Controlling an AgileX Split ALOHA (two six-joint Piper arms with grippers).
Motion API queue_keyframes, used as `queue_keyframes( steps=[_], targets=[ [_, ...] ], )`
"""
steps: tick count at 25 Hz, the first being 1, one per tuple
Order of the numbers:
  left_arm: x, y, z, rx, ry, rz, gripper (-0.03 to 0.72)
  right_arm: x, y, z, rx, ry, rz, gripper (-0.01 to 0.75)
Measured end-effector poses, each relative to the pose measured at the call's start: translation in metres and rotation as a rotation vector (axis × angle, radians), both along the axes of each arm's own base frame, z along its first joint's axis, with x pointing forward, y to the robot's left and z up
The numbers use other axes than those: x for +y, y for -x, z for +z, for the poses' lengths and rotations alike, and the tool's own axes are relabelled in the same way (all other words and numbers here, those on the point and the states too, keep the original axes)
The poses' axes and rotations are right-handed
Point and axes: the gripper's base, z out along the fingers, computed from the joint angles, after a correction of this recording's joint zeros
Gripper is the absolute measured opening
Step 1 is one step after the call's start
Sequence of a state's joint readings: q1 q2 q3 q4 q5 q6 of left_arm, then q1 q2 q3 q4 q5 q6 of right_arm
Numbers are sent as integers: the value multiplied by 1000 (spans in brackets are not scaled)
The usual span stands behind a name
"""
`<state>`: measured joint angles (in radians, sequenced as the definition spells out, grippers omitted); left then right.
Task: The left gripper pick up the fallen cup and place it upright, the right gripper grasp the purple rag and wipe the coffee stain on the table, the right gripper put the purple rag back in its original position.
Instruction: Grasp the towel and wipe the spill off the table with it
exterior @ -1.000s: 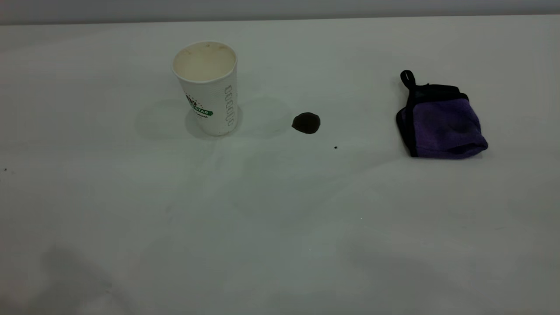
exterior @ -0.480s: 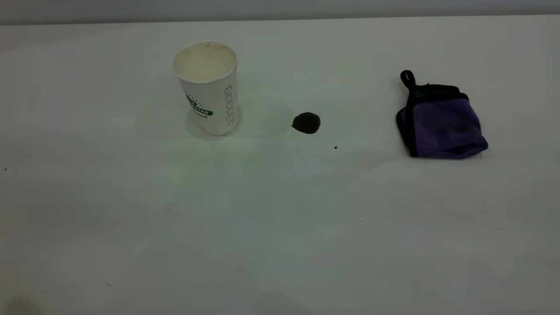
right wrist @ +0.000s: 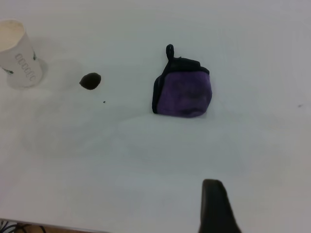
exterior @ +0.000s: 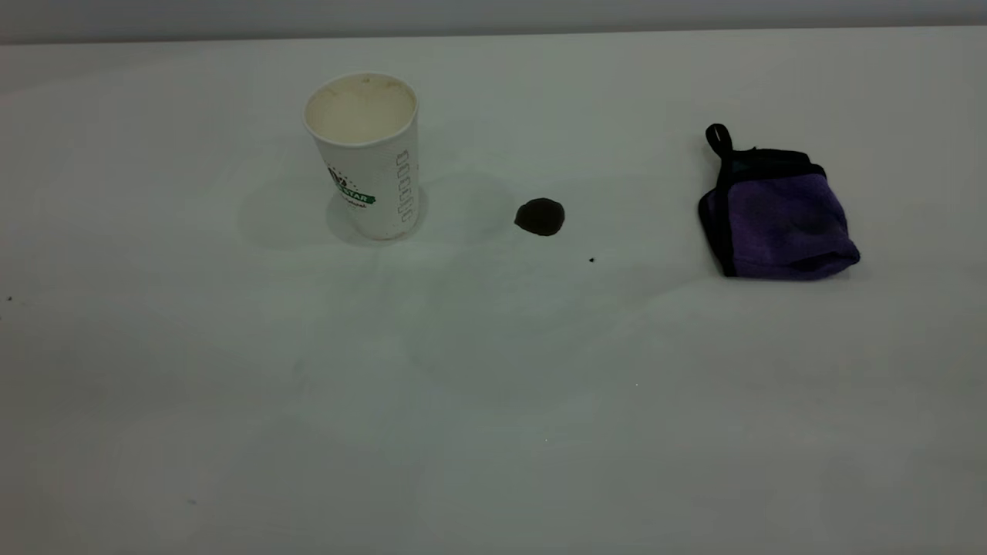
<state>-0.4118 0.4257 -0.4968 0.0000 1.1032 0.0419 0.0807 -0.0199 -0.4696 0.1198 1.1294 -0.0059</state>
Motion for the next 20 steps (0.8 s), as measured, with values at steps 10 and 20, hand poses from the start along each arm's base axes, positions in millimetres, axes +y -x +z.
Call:
queue_keyframes(
  steps=[10,20],
  targets=[
    [17,31,6,-231,58,336,502,0,0,0,0,1,0,510],
    [19,59,5,-406,94,370,503,2,0,8,-54,-26,8,510]
  ],
)
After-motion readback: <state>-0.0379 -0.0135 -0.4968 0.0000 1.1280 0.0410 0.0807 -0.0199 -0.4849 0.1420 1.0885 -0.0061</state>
